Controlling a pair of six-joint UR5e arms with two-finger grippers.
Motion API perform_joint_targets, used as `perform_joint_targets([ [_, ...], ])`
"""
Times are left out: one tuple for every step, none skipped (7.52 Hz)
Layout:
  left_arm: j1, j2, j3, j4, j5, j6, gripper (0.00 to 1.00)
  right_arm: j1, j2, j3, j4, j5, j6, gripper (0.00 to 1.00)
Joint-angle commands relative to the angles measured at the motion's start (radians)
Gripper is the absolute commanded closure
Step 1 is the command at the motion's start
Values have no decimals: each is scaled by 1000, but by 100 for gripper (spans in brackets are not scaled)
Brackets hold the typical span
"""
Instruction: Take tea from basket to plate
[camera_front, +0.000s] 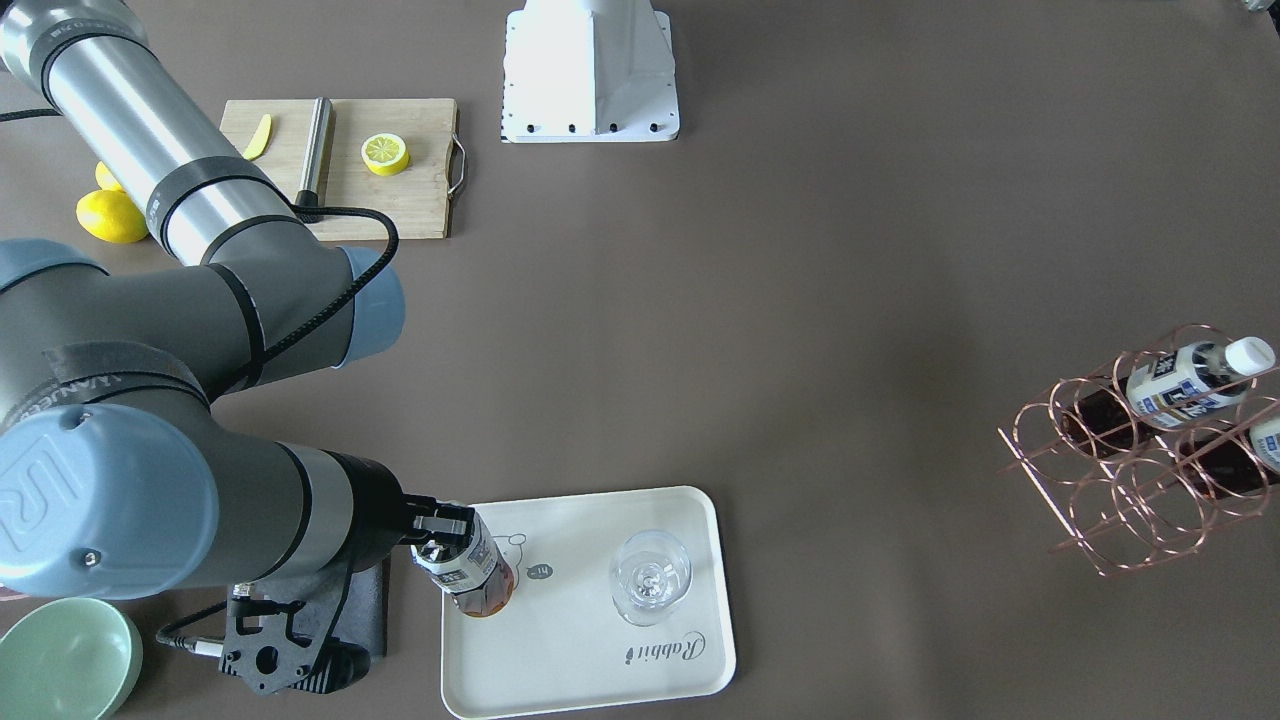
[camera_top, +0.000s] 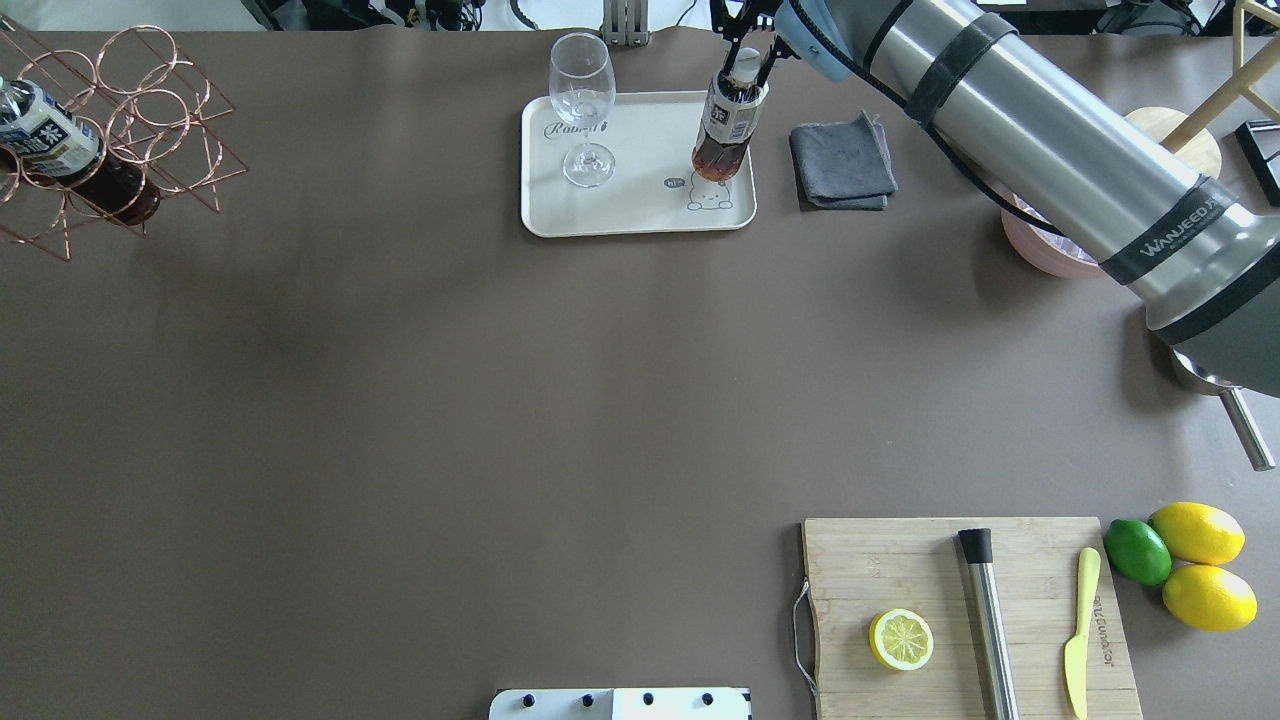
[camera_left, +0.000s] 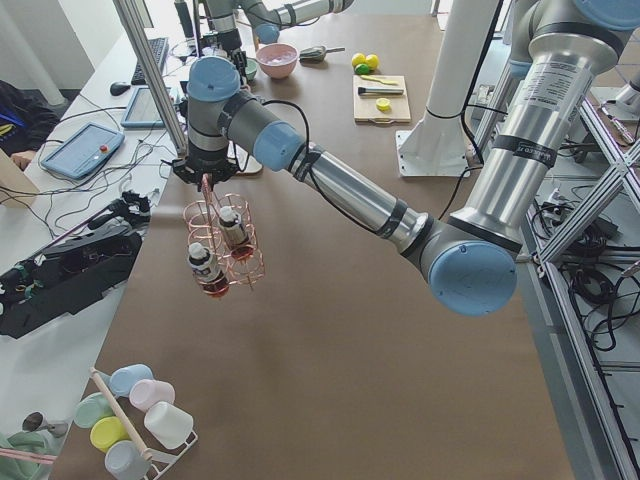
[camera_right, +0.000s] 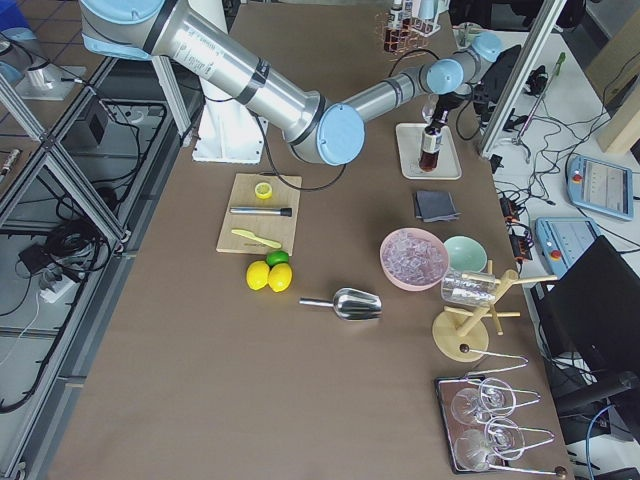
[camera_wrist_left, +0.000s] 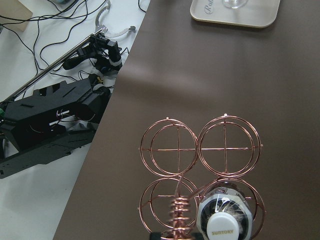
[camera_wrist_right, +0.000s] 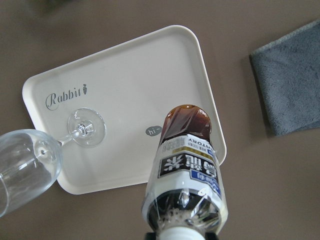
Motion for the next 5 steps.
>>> perform_joint_targets([
  [-13,-75,138,-12,93,244,100,-34,30,-28,48,-80,-9,100],
  [-10,-92,176,-26,95,298,100,-36,35,-31,48,-91,-32,100],
  [-11,-128,271,-93,95,339,100,-39,34,-33,48,-109,-43,100],
  [-10,-148,326,-150,97,341,100,-44,35,-33,48,-120,-56,100],
  [-5,-162,339,-158,126,341,100,-47,35,-33,48,-123,-56,68],
])
